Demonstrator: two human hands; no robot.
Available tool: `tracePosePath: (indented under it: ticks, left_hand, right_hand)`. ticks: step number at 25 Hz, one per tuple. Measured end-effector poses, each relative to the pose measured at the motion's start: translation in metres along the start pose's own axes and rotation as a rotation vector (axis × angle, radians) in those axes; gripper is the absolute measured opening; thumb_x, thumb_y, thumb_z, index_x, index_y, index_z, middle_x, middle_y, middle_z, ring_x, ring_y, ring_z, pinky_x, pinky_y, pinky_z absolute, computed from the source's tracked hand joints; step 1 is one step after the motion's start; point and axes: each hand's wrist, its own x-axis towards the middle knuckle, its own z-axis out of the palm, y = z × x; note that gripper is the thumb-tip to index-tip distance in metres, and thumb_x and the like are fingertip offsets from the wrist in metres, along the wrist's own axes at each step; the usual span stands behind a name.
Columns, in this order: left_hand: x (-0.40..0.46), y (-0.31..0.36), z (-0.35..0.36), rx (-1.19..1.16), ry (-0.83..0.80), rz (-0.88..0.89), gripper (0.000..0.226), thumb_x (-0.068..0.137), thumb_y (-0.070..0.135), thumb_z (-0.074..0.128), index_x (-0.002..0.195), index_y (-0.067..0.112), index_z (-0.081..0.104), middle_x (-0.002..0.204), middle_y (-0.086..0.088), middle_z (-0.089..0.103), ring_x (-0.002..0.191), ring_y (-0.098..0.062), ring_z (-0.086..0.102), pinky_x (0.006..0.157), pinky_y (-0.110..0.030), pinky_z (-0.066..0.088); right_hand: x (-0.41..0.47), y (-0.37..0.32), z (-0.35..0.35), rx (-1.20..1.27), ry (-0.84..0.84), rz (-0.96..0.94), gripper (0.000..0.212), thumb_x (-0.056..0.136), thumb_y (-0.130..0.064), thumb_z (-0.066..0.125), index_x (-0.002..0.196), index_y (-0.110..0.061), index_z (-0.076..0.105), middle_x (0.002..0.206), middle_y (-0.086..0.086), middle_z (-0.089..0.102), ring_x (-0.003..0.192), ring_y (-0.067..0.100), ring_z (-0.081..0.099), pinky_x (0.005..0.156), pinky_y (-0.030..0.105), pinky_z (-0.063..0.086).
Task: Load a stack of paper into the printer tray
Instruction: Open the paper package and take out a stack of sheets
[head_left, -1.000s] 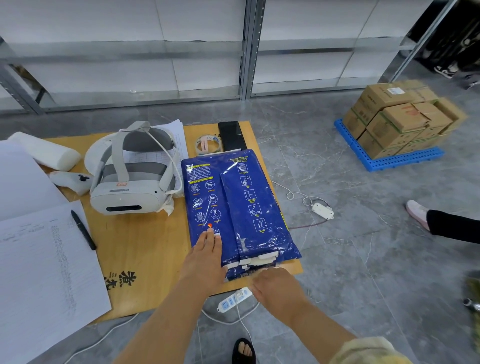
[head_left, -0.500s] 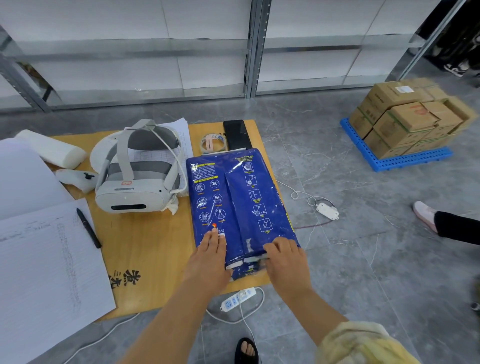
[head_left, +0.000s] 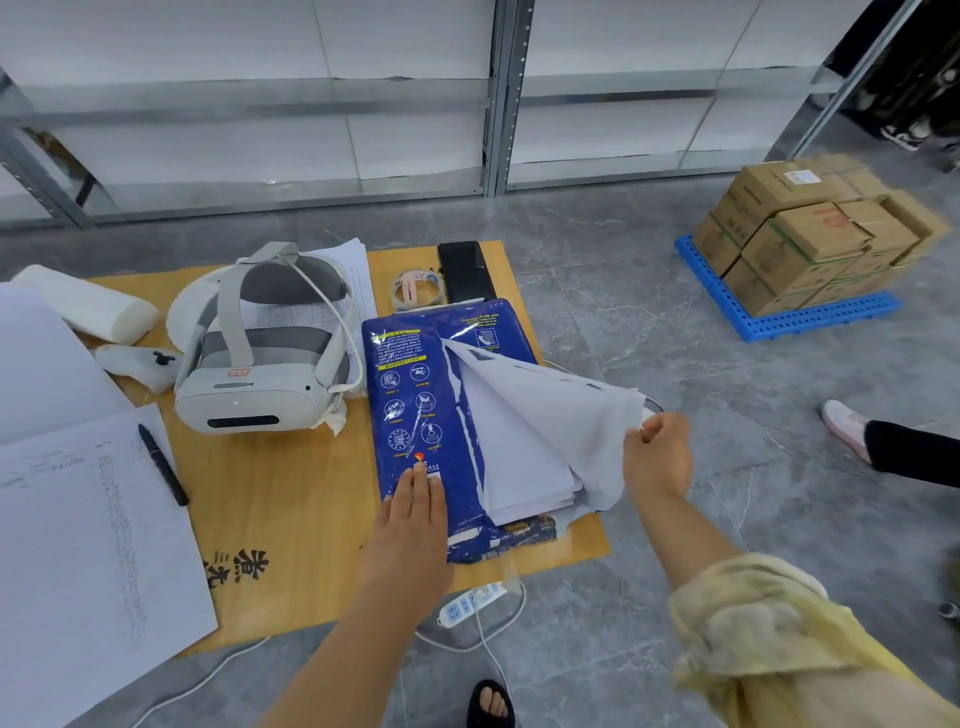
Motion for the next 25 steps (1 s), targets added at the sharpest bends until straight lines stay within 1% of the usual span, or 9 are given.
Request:
tracePosePath:
  ticks: [5, 8, 10, 12, 13, 17, 19, 22, 25]
  left_hand:
    - [-0.007, 0.003, -0.003, -0.227, 0.158, -0.01, 0.074, 0.095, 0.033, 0.039, 0.151, 0.011, -0.003, 0.162, -0.012, 0.003, 0.148, -0.027, 0.013, 0.116, -0.041, 0.027]
    - [-0.01, -0.006, -0.005, -0.555, 0.424, -0.197, 0.069, 0.084, 0.013, 0.063, 0.143, -0.001, 0.031, 0.146, -0.022, 0.039, 0.125, -0.036, 0.05, 0.099, -0.038, 0.046]
    - [-0.008, -0.02, -0.003, -0.635, 0.539, -0.358, 0.07, 0.084, 0.005, 0.062, 0.143, -0.007, 0.026, 0.148, -0.03, 0.031, 0.131, -0.044, 0.041, 0.107, -0.049, 0.039]
    - [-0.006, -0.036, 0.002, -0.632, 0.607, -0.469, 0.082, 0.084, 0.004, 0.06, 0.147, -0.004, 0.008, 0.153, -0.033, 0.014, 0.138, -0.049, 0.027, 0.108, -0.056, 0.035]
    - [-0.006, -0.044, 0.008, -0.518, 0.62, -0.436, 0.089, 0.079, 0.006, 0.067, 0.146, -0.004, 0.009, 0.152, -0.036, 0.015, 0.137, -0.051, 0.026, 0.105, -0.057, 0.035]
    - [-0.01, -0.054, 0.017, -0.13, 0.36, -0.091, 0.107, 0.056, -0.001, 0.08, 0.145, 0.008, 0.023, 0.154, -0.02, 0.023, 0.142, -0.036, 0.021, 0.114, -0.05, 0.014]
    - [-0.01, -0.05, 0.018, -0.105, 0.225, -0.015, 0.106, 0.064, -0.006, 0.073, 0.149, 0.01, 0.011, 0.158, -0.008, 0.012, 0.143, -0.026, 0.029, 0.115, -0.041, 0.014]
    - [-0.012, -0.049, 0.011, -0.14, 0.124, -0.025, 0.085, 0.089, -0.003, 0.044, 0.149, 0.014, -0.014, 0.161, -0.001, -0.011, 0.149, -0.016, 0.009, 0.118, -0.032, 0.015]
    - [-0.012, -0.052, 0.011, -0.205, 0.1, -0.074, 0.081, 0.089, -0.004, 0.04, 0.15, 0.012, -0.011, 0.162, -0.001, -0.004, 0.148, -0.015, 0.012, 0.115, -0.028, 0.022]
  right_hand:
    - [0.01, 0.014, 0.017, -0.336, -0.2, -0.085, 0.035, 0.086, -0.001, 0.039, 0.102, -0.018, 0.065, 0.113, 0.013, 0.062, 0.099, 0.035, 0.058, 0.077, 0.032, 0.043]
    - [0.006, 0.019, 0.021, -0.408, -0.271, -0.171, 0.032, 0.087, -0.003, 0.041, 0.095, -0.017, 0.068, 0.117, 0.016, 0.06, 0.098, 0.035, 0.058, 0.079, 0.033, 0.044]
    - [0.003, 0.021, 0.024, -0.483, -0.272, -0.243, 0.034, 0.087, -0.005, 0.041, 0.06, -0.024, 0.051, 0.112, 0.021, 0.059, 0.085, 0.032, 0.05, 0.073, 0.032, 0.039]
    - [-0.002, 0.023, 0.025, -0.574, -0.267, -0.306, 0.037, 0.088, -0.011, 0.042, 0.053, -0.021, 0.034, 0.109, 0.021, 0.056, 0.086, 0.031, 0.046, 0.072, 0.034, 0.037]
    - [-0.005, 0.025, 0.025, -0.619, -0.265, -0.328, 0.031, 0.089, -0.015, 0.043, 0.058, -0.016, 0.044, 0.111, 0.019, 0.056, 0.094, 0.032, 0.048, 0.075, 0.035, 0.039]
    - [-0.018, 0.031, 0.024, -0.749, -0.163, -0.477, 0.021, 0.087, -0.016, 0.053, 0.103, -0.009, 0.065, 0.128, 0.008, 0.052, 0.12, 0.03, 0.043, 0.093, 0.041, 0.037]
    - [-0.023, 0.035, 0.022, -0.668, -0.098, -0.668, 0.032, 0.072, 0.002, 0.062, 0.101, -0.01, 0.067, 0.116, 0.01, 0.061, 0.111, 0.032, 0.051, 0.086, 0.043, 0.042]
    - [-0.032, 0.044, 0.018, -0.581, -0.081, -0.941, 0.04, 0.051, 0.005, 0.055, 0.084, -0.014, 0.066, 0.085, 0.006, 0.065, 0.084, 0.024, 0.053, 0.065, 0.032, 0.043]
    - [-0.041, 0.05, 0.015, -0.55, -0.169, -0.91, 0.027, 0.063, -0.007, 0.044, 0.075, -0.011, 0.068, 0.072, 0.006, 0.064, 0.065, 0.028, 0.061, 0.056, 0.031, 0.046]
